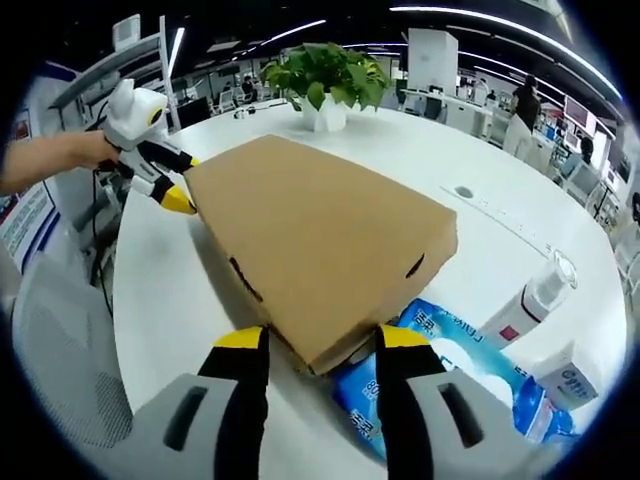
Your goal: Operate the shoe box by opening the lid, removing the specified soft item, and placing it in the target area until the item is outside and the box remains undamaged.
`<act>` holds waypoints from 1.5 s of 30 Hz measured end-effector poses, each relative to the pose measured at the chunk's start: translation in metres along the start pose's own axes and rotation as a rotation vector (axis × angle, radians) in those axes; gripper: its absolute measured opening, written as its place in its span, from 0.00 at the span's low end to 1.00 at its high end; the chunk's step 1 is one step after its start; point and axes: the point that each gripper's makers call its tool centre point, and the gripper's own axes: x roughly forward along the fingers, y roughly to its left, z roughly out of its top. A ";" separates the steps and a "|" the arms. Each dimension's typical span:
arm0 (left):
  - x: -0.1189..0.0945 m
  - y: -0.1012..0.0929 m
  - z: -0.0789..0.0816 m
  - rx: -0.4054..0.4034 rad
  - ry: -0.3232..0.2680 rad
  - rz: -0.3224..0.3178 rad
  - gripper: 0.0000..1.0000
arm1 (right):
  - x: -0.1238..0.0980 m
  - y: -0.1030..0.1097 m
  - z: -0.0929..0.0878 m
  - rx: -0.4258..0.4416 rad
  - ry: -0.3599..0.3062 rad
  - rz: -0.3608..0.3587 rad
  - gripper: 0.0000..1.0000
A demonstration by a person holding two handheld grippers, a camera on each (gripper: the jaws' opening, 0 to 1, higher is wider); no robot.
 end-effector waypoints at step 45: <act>-0.148 -0.103 -0.009 -0.089 -0.361 0.077 0.92 | -0.210 -0.003 -0.064 0.133 -0.200 -0.356 0.84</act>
